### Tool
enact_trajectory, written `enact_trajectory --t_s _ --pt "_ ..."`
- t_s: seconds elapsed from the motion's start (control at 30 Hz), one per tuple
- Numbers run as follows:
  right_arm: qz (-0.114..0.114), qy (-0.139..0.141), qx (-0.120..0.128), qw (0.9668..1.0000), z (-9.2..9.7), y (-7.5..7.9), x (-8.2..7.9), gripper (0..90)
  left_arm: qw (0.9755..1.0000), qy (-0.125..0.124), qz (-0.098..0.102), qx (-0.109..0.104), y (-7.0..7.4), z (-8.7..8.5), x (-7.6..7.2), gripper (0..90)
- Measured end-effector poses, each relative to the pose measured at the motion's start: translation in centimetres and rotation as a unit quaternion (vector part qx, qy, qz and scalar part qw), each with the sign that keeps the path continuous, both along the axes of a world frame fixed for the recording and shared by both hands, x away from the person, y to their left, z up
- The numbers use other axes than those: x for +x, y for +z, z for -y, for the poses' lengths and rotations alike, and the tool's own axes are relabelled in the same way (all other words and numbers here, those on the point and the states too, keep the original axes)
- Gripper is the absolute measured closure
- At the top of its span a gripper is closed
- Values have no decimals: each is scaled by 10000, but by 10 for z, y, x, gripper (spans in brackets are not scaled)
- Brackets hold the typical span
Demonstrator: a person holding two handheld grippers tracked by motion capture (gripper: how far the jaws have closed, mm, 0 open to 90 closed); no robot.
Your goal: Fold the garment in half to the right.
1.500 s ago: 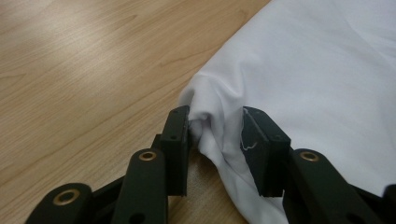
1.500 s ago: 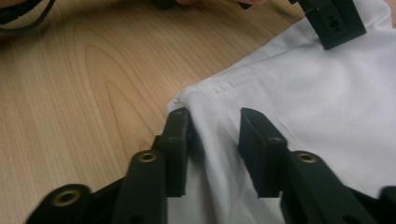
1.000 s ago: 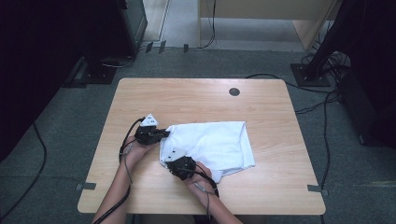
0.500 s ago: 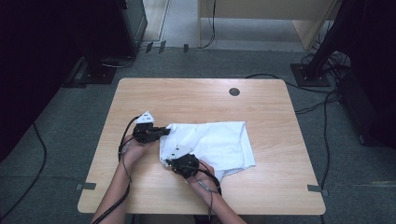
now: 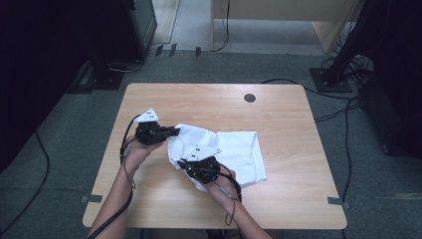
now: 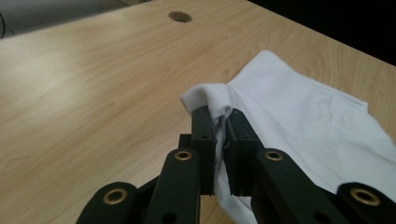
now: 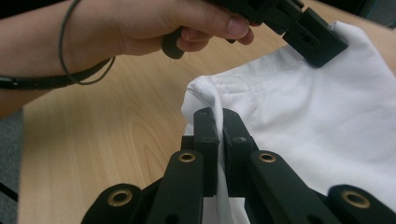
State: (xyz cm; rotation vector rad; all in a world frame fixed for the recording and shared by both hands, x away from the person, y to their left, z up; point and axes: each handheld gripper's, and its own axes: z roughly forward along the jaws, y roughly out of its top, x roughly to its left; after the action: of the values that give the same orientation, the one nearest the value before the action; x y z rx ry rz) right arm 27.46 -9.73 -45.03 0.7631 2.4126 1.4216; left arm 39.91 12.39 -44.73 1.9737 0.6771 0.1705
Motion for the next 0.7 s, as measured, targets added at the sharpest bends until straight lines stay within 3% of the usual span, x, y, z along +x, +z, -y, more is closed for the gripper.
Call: enact_trajectory --t_s 0.17,0.2,0.23,0.4,0.43,0.47,0.57,0.7 --pt "199 132 261 9994 1 33 -6 886 9994 -90 283 183 43 -1 -10 840" --pt "247 158 299 9991 1 40 -8 886 9994 -90 283 183 43 -1 -10 840" --pt "366 188 320 9986 0 48 -10 886 9990 -108 388 213 62 -2 -15 840" --pt "644 336 573 9957 -1 77 -19 886 9977 38 536 415 101 0 -28 839" --pt "644 336 573 9957 -1 77 -19 886 9977 38 536 415 101 0 -28 839" --pt "649 363 626 9953 0 78 -20 886 9971 57 518 554 106 5 -32 839" --pt "584 371 619 9957 5 68 -18 886 9918 184 562 1133 99 18 -33 838" --pt "316 293 504 9978 13 46 -13 887 9903 141 380 1330 76 29 -24 837"
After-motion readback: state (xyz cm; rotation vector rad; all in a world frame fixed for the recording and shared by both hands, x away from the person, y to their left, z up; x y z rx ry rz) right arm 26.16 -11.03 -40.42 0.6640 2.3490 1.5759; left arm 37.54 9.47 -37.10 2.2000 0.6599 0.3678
